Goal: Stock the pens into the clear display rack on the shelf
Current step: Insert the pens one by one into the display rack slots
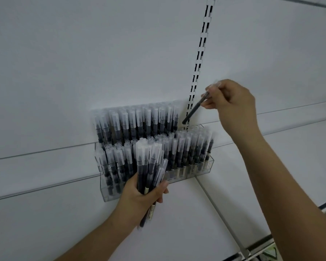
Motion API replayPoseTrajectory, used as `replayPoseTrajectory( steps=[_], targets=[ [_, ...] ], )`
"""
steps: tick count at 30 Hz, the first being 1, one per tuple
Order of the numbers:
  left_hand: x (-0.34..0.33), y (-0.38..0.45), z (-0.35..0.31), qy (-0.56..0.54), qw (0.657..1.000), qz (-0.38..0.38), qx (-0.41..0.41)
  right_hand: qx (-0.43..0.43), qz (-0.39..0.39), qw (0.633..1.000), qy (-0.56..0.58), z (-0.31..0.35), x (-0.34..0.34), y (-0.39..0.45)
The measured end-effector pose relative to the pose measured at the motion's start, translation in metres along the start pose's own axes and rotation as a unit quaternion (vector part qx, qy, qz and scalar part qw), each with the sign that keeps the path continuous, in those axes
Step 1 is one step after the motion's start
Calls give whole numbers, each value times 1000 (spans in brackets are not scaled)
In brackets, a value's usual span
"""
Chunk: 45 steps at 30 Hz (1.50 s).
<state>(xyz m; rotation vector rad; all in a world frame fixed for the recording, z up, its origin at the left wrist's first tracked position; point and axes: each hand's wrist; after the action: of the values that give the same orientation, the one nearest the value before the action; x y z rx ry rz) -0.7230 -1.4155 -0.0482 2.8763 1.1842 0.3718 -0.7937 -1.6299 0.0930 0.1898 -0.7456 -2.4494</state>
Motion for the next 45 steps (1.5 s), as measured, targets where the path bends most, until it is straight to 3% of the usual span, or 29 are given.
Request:
replayPoseTrajectory(
  steps=[7, 14, 22, 27, 31, 34, 37, 41, 45],
  targets=[
    [-1, 0, 1, -11, 1000, -3, 11, -8, 80, 996, -48, -16, -17, 7],
    [0, 1, 3, -11, 1000, -2, 18, 10, 185, 957, -224, -22, -33, 10],
    [1, 1, 4, -8, 1000, 4, 8, 63, 227, 897, -374, -32, -42, 11],
    [1, 1, 5, -14, 1000, 9, 3, 39, 196, 900, -388, -34, -34, 4],
    [1, 2, 6, -12, 1000, 9, 6, 74, 85, 945, -306, -10, -23, -36],
    [1, 2, 7, -13, 1000, 11, 9, -25, 163, 970, -177, -1, -24, -77],
    [1, 2, 6, -6, 1000, 7, 2, -113, 263, 951, -115, -17, -33, -104],
    [0, 3, 7, 5, 1000, 13, -5, -165, 231, 959, -14, -30, -33, -112],
    [1, 4, 10, 2, 1000, 16, -2, -147, 206, 966, -42, -24, -26, -109]
  ],
)
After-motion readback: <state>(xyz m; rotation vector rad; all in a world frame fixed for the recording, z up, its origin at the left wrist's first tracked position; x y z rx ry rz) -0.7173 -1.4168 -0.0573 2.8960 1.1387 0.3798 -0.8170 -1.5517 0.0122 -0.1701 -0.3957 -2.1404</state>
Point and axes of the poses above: each hand's wrist, its own y-axis towards the middle knuckle, its own x-axis out of the back of the hand, z = x × y, and after that the axes turned 14 degrees about y, right-handed
